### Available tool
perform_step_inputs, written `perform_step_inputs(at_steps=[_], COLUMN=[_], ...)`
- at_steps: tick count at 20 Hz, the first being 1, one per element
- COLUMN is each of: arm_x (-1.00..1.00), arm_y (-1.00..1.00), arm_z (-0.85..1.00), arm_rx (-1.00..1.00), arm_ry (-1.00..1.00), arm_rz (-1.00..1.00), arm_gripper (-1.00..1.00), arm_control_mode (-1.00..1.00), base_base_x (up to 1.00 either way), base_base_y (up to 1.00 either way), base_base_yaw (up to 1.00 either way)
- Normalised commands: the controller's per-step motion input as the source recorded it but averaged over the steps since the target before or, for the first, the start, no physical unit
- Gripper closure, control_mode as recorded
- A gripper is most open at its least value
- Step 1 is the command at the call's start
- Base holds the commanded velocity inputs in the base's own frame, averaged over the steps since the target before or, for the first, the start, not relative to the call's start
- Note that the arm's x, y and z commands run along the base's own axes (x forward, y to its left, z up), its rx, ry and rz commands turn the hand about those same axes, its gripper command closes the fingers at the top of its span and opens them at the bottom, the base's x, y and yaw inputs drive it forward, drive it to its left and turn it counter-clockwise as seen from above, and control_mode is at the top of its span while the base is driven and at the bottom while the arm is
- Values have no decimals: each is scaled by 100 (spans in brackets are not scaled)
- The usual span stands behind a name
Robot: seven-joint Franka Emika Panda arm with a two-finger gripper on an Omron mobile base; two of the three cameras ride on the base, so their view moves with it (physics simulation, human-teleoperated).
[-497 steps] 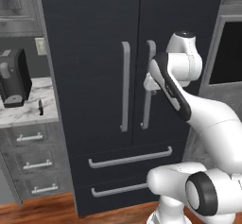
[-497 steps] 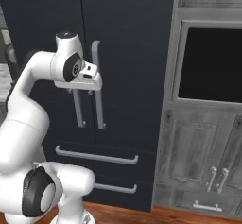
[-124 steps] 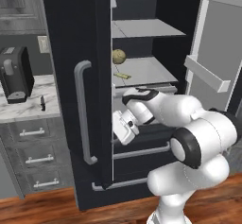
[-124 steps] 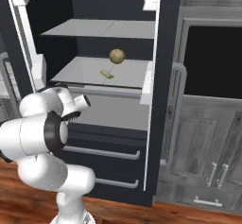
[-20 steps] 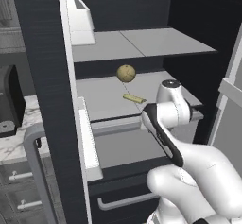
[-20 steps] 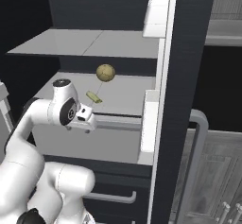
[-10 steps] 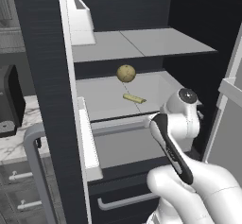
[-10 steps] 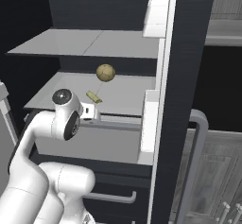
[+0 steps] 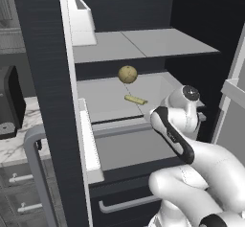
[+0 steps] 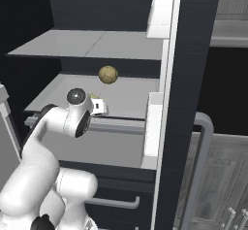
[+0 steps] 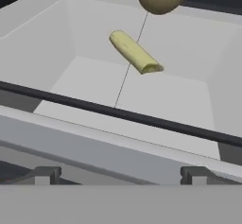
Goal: Retrieve the butter from the fridge and place it on a plate on the dining table. Then retrieve the butter knife by the fridge and place it near the plate.
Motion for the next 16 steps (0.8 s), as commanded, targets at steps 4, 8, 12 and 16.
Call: perform_step_inputs(at_steps=[4, 8, 12, 16], arm_x=[30, 60, 57, 49], arm_y=[1, 20, 13, 0], arm_z=[0, 0, 0, -1], arm_rx=[0, 0, 0, 0], arm_ry=[0, 0, 1, 0], arm_rz=[1, 0, 0, 0], arm_gripper=[-100, -100, -100, -100], arm_control_mode=[-100, -100, -100, -100], base_base_x=[0, 0, 0, 0], base_base_y=[0, 0, 0, 0], base_base_yaw=[0, 0, 0, 0])
